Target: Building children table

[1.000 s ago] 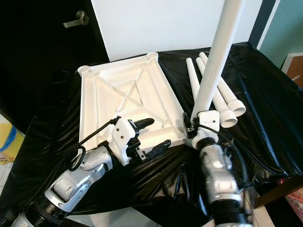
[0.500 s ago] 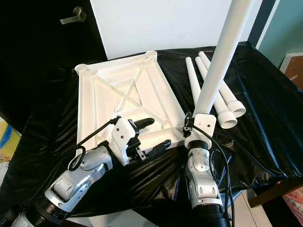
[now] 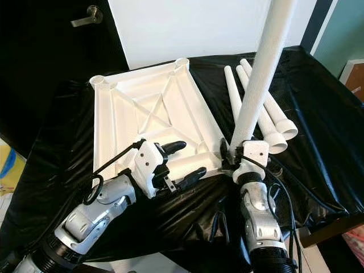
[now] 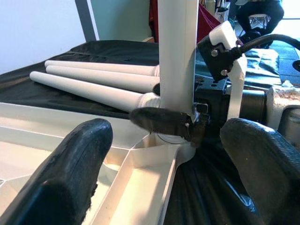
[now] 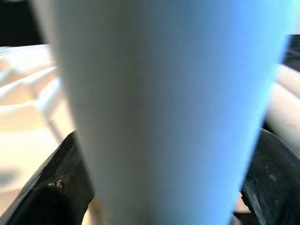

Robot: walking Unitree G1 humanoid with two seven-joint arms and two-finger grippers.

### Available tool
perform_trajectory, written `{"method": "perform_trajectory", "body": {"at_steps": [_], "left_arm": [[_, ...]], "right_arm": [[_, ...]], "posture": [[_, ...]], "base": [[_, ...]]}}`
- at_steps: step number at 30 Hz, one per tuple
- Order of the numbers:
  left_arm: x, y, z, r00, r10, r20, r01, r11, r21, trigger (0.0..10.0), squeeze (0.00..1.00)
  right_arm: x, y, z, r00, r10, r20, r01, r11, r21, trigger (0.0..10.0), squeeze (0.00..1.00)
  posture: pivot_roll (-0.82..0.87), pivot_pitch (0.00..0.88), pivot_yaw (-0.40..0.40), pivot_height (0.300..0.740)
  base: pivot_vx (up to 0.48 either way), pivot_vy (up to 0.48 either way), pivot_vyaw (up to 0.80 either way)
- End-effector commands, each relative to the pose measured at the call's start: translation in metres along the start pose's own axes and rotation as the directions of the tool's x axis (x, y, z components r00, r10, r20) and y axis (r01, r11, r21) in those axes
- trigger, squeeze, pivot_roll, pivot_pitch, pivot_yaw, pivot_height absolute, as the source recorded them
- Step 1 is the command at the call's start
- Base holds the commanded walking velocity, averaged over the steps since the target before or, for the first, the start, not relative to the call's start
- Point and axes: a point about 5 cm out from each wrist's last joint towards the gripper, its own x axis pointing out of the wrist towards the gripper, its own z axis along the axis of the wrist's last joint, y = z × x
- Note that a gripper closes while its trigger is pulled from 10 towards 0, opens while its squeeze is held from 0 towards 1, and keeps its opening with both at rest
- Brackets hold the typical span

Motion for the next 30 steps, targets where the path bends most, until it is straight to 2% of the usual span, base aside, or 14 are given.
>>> {"method": "perform_trajectory", "body": {"at_steps": [1,6,7,8,11,14,16,17,24,26,30], "left_arm": [[0.0,-0.008,-0.003,0.985,-0.174,-0.015,0.175,0.985,0.009,10.0,0.0],[0.0,-0.009,-0.003,0.984,-0.178,-0.015,0.178,0.984,0.009,10.0,0.0],[0.001,-0.009,-0.004,0.983,-0.18,-0.016,0.181,0.984,0.009,10.0,0.0],[0.001,-0.009,-0.004,0.983,-0.18,-0.016,0.181,0.984,0.009,10.0,0.0],[0.002,-0.01,-0.005,0.981,-0.19,-0.03,0.19,0.982,0.008,10.0,0.0],[0.002,-0.011,-0.006,0.98,-0.194,-0.037,0.195,0.981,0.006,10.0,0.0],[0.001,-0.012,-0.01,0.977,-0.201,-0.067,0.202,0.979,0.007,10.0,0.0],[0.001,-0.013,-0.012,0.976,-0.202,-0.077,0.204,0.979,0.009,10.0,0.0],[-0.001,-0.012,-0.022,0.97,-0.195,-0.147,0.198,0.98,0.006,10.0,0.0],[-0.001,-0.004,-0.029,0.97,-0.137,-0.2,0.142,0.99,0.01,10.0,0.0],[-0.001,0.002,-0.032,0.968,-0.101,-0.228,0.109,0.994,0.02,10.0,0.0]], "right_arm": [[0.003,-0.002,0.002,0.995,0.097,0.0,-0.097,0.995,-0.007,10.0,0.0],[0.005,-0.004,0.002,0.986,0.164,-0.01,-0.165,0.986,-0.035,10.0,0.0],[0.008,-0.006,0.003,0.976,0.219,-0.02,-0.219,0.974,-0.051,10.0,0.0],[0.008,-0.006,0.003,0.976,0.219,-0.02,-0.219,0.974,-0.051,10.0,0.0],[0.016,-0.012,0.005,0.938,0.343,-0.055,-0.346,0.933,-0.095,10.0,0.0],[0.018,-0.013,0.005,0.928,0.366,-0.064,-0.371,0.923,-0.104,10.0,0.0],[0.021,-0.018,0.004,0.917,0.391,-0.08,-0.399,0.908,-0.126,4.7,0.0],[0.022,-0.02,0.004,0.913,0.399,-0.085,-0.407,0.904,-0.13,0.0,0.0],[0.023,-0.027,0.001,0.902,0.414,-0.124,-0.429,0.892,-0.143,0.0,0.0],[0.021,-0.031,-0.003,0.903,0.403,-0.147,-0.421,0.898,-0.125,0.0,0.0],[0.02,-0.033,-0.007,0.906,0.395,-0.153,-0.413,0.904,-0.111,0.0,0.0]], "posture": [[-0.17,0.023,0.069,0.74],[-0.17,0.021,0.071,0.74],[-0.17,0.019,0.07,0.74],[-0.17,0.019,0.07,0.74],[-0.17,0.015,0.069,0.74],[-0.16,0.014,0.069,0.74],[-0.16,0.014,0.069,0.74],[-0.16,0.014,0.069,0.74],[-0.16,0.02,0.062,0.74],[-0.16,0.021,0.061,0.74],[-0.16,0.023,0.062,0.74]], "base": [[0.0,0.0,0.0],[0.0,0.0,0.0],[0.0,0.0,0.0],[0.0,0.0,0.0],[0.0,0.0,0.0],[0.0,0.0,0.0],[0.0,0.0,0.0],[0.0,0.0,0.0],[0.0,0.0,0.0],[0.0,0.0,0.0],[0.0,0.0,0.0]]}}
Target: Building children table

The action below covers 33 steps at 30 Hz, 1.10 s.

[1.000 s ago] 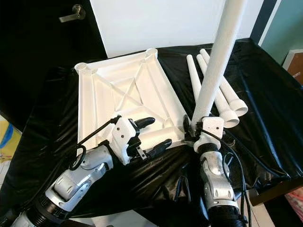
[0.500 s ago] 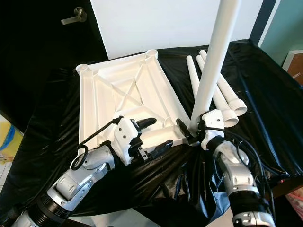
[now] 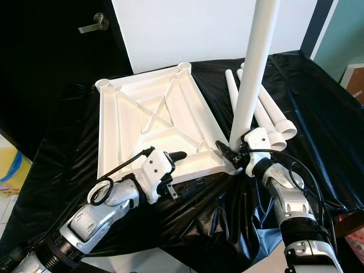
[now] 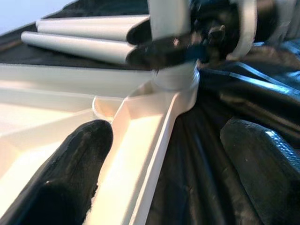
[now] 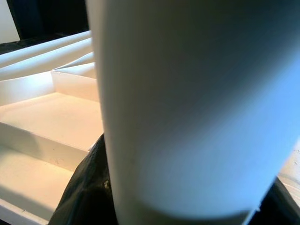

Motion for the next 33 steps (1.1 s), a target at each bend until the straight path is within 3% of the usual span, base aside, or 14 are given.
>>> {"method": "perform_trajectory", "body": {"at_steps": [1,9,14,18,20,21,22,23,25,26,27,28,31,33], "left_arm": [[-0.001,0.005,-0.006,0.997,-0.052,-0.053,0.054,0.997,0.046,10.0,0.0],[0.0,0.012,-0.006,0.998,-0.001,-0.059,0.005,0.998,0.059,10.0,0.0],[0.001,0.015,-0.005,0.998,0.019,-0.054,-0.017,0.999,0.051,10.0,0.0],[0.001,0.015,-0.005,0.998,0.023,-0.054,-0.02,0.999,0.05,10.0,0.0],[0.0,0.015,-0.005,0.998,0.026,-0.051,-0.024,0.999,0.047,10.0,0.0],[0.0,0.015,-0.005,0.998,0.026,-0.051,-0.024,0.999,0.047,10.0,0.0],[0.001,0.015,-0.006,0.998,0.027,-0.049,-0.025,0.999,0.047,10.0,0.0],[0.001,0.015,-0.006,0.998,0.027,-0.049,-0.025,0.999,0.047,10.0,0.0],[0.001,0.016,-0.005,0.999,0.03,-0.045,-0.028,0.999,0.043,10.0,0.0],[0.001,0.016,-0.005,0.999,0.03,-0.045,-0.028,0.999,0.043,10.0,0.0],[0.001,0.016,-0.005,0.999,0.031,-0.041,-0.029,0.999,0.039,10.0,0.0],[0.001,0.015,-0.005,0.999,0.031,-0.04,-0.029,0.999,0.039,10.0,0.0],[0.0,0.016,-0.005,0.999,0.029,-0.039,-0.028,0.999,0.041,10.0,0.0],[0.0,0.017,-0.004,0.999,0.031,-0.039,-0.03,0.999,0.042,10.0,0.0]], "right_arm": [[-0.005,0.001,-0.016,0.997,-0.023,-0.07,0.025,0.999,0.03,10.0,0.0],[-0.007,0.004,-0.026,0.989,-0.104,-0.102,0.111,0.991,0.067,10.0,0.0],[-0.006,0.01,-0.034,0.956,-0.256,-0.143,0.268,0.961,0.074,10.0,0.0],[-0.005,0.014,-0.034,0.946,-0.292,-0.139,0.307,0.947,0.098,10.0,0.0],[-0.003,0.026,-0.037,0.892,-0.419,-0.166,0.442,0.887,0.133,10.0,0.0],[-0.003,0.026,-0.037,0.892,-0.419,-0.166,0.442,0.887,0.133,10.0,0.0],[-0.002,0.033,-0.038,0.854,-0.487,-0.182,0.513,0.847,0.142,10.0,0.0],[-0.002,0.033,-0.038,0.854,-0.487,-0.182,0.513,0.847,0.142,10.0,0.0],[-0.003,0.046,-0.038,0.786,-0.582,-0.21,0.614,0.776,0.146,10.0,0.0],[-0.003,0.046,-0.038,0.786,-0.582,-0.21,0.614,0.776,0.146,10.0,0.0],[-0.005,0.053,-0.037,0.723,-0.652,-0.227,0.688,0.711,0.145,10.0,0.0],[-0.007,0.055,-0.036,0.699,-0.676,-0.232,0.712,0.687,0.145,10.0,0.0],[-0.006,0.063,-0.038,0.678,-0.688,-0.26,0.733,0.659,0.167,10.0,0.0],[-0.002,0.072,-0.038,0.702,-0.66,-0.267,0.71,0.675,0.2,10.0,0.0]], "posture": [[-0.16,0.025,0.061,0.74],[-0.16,0.029,0.06,0.74],[-0.16,0.036,0.054,0.74],[-0.16,0.038,0.052,0.74],[-0.16,0.04,0.046,0.74],[-0.16,0.04,0.046,0.74],[-0.15,0.037,0.042,0.74],[-0.15,0.037,0.042,0.74],[-0.15,0.033,0.041,0.74],[-0.15,0.033,0.041,0.74],[-0.15,0.033,0.04,0.74],[-0.15,0.033,0.039,0.74],[-0.15,0.031,0.041,0.74],[-0.15,0.027,0.047,0.74]], "base": [[0.0,0.0,0.0],[0.0,0.0,0.0],[0.0,0.0,0.0],[0.0,0.0,0.0],[0.0,0.0,0.0],[0.0,0.0,0.0],[0.0,0.0,0.0],[0.0,0.0,0.0],[0.0,0.0,0.0],[0.0,0.0,0.0],[0.0,0.0,0.0],[0.0,0.0,0.0],[0.0,0.0,0.0],[0.0,0.0,0.0]]}}
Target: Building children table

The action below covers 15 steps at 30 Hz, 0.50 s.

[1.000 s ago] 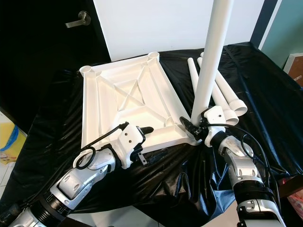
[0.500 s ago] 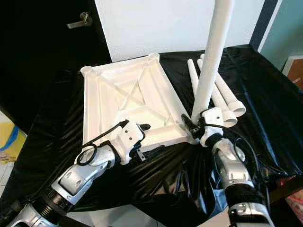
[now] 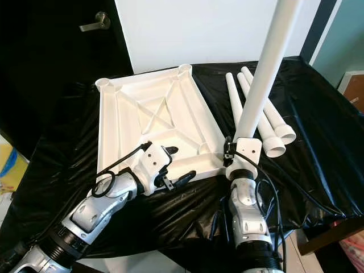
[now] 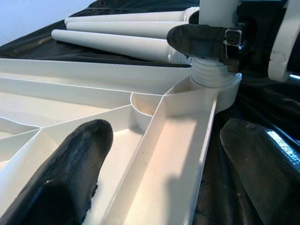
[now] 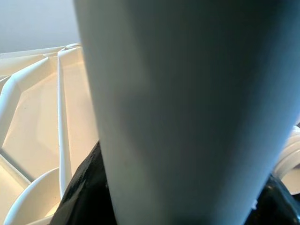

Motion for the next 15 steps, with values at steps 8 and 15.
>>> {"method": "perform_trajectory", "body": {"at_steps": [8,15], "left_arm": [[-0.001,0.002,-0.001,0.999,-0.05,-0.008,0.05,0.999,0.005,10.0,0.0],[-0.001,0.002,-0.001,0.998,-0.059,-0.008,0.059,0.998,0.015,10.0,0.0]], "right_arm": [[-0.014,0.005,-0.028,0.985,-0.022,-0.168,0.028,0.999,0.035,10.0,0.0],[-0.015,0.009,-0.022,0.99,-0.021,-0.143,0.027,0.999,0.04,10.0,0.0]], "posture": [[-0.15,0.016,0.054,0.74],[-0.15,0.004,0.062,0.74]], "base": [[0.0,0.0,0.0],[0.0,0.0,0.0]]}}
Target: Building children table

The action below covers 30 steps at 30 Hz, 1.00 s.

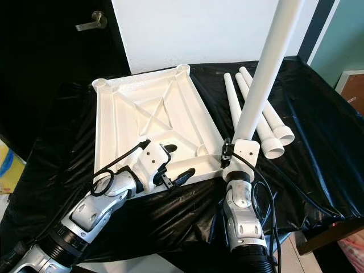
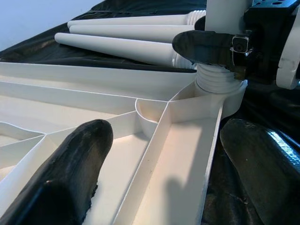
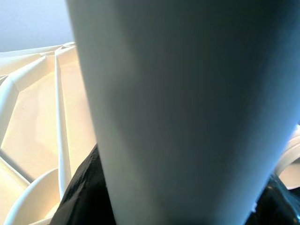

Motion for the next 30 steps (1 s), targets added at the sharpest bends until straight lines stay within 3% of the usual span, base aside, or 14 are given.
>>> {"method": "perform_trajectory", "body": {"at_steps": [1,3,4,8,9,10,11,14,18,23,27,29,30], "left_arm": [[-0.001,0.0,-0.002,0.997,-0.073,-0.013,0.073,0.997,0.019,10.0,0.0],[-0.001,0.0,-0.002,0.997,-0.073,-0.013,0.073,0.997,0.019,10.0,0.0],[-0.001,0.0,-0.001,0.997,-0.075,-0.011,0.075,0.997,0.021,10.0,0.0],[0.0,0.0,-0.001,0.997,-0.079,-0.009,0.079,0.997,0.021,10.0,0.0],[0.0,-0.002,0.0,0.997,-0.083,-0.006,0.083,0.996,0.021,10.0,0.0],[0.0,-0.002,0.0,0.997,-0.083,-0.006,0.083,0.996,0.021,10.0,0.0],[0.0,-0.002,0.0,0.996,-0.084,-0.006,0.084,0.996,0.021,10.0,0.0],[0.0,-0.003,0.0,0.996,-0.086,-0.004,0.086,0.996,0.019,10.0,0.0],[0.0,-0.003,0.0,0.996,-0.086,-0.004,0.086,0.996,0.019,10.0,0.0],[0.0,-0.001,0.002,0.997,-0.076,-0.001,0.076,0.997,0.021,10.0,0.0],[0.0,0.0,0.003,0.997,-0.071,0.001,0.071,0.997,0.023,10.0,0.0],[0.0,0.001,0.004,0.998,-0.064,0.003,0.064,0.998,0.027,10.0,0.0],[0.0,0.001,0.004,0.998,-0.064,0.003,0.064,0.998,0.027,10.0,0.0]], "right_arm": [[-0.012,0.003,-0.024,0.991,-0.015,-0.134,0.02,0.999,0.034,10.0,0.55],[-0.012,0.003,-0.024,0.991,-0.015,-0.134,0.02,0.999,0.034,10.0,0.55],[-0.012,0.004,-0.022,0.993,0.009,-0.116,-0.005,0.999,0.039,10.0,1.0],[-0.011,0.005,-0.018,0.994,0.058,-0.089,-0.053,0.997,0.055,10.0,1.0],[-0.011,0.002,-0.018,0.99,0.111,-0.088,-0.104,0.992,0.076,10.0,0.37],[-0.011,0.002,-0.018,0.99,0.111,-0.088,-0.104,0.992,0.076,10.0,0.37],[-0.01,0.0,-0.019,0.986,0.138,-0.093,-0.131,0.988,0.08,10.0,0.0],[-0.01,-0.008,-0.024,0.967,0.225,-0.123,-0.223,0.974,0.035,10.0,0.0],[-0.01,-0.01,-0.026,0.958,0.253,-0.135,-0.253,0.967,0.022,10.0,0.0],[-0.014,-0.003,-0.031,0.871,0.458,-0.175,-0.465,0.885,0.002,10.0,0.0],[-0.018,0.0,-0.031,0.837,0.517,-0.18,-0.526,0.85,-0.003,10.0,0.0],[-0.028,0.004,-0.031,0.78,0.597,-0.187,-0.608,0.794,-0.002,10.0,0.0],[-0.028,0.004,-0.031,0.78,0.597,-0.187,-0.608,0.794,-0.002,10.0,0.0]], "posture": [[-0.16,0.002,0.064,0.74],[-0.16,0.002,0.064,0.74],[-0.16,0.0,0.066,0.74],[-0.16,0.0,0.066,0.74],[-0.16,0.0,0.065,0.74],[-0.16,0.0,0.065,0.74],[-0.16,0.0,0.064,0.74],[-0.16,0.003,0.062,0.74],[-0.16,0.004,0.061,0.74],[-0.15,0.011,0.057,0.74],[-0.15,0.014,0.056,0.74],[-0.15,0.016,0.052,0.74],[-0.15,0.016,0.052,0.74]], "base": [[0.0,0.0,0.0],[0.0,0.0,0.0],[0.0,0.0,0.0],[0.0,0.0,0.0],[0.0,0.0,0.0],[0.0,0.0,0.0],[0.0,0.0,0.0],[0.0,0.0,0.0],[0.0,0.0,0.0],[0.0,0.0,0.0],[0.0,0.0,0.0],[0.0,0.0,0.0],[0.0,0.0,0.0]]}}
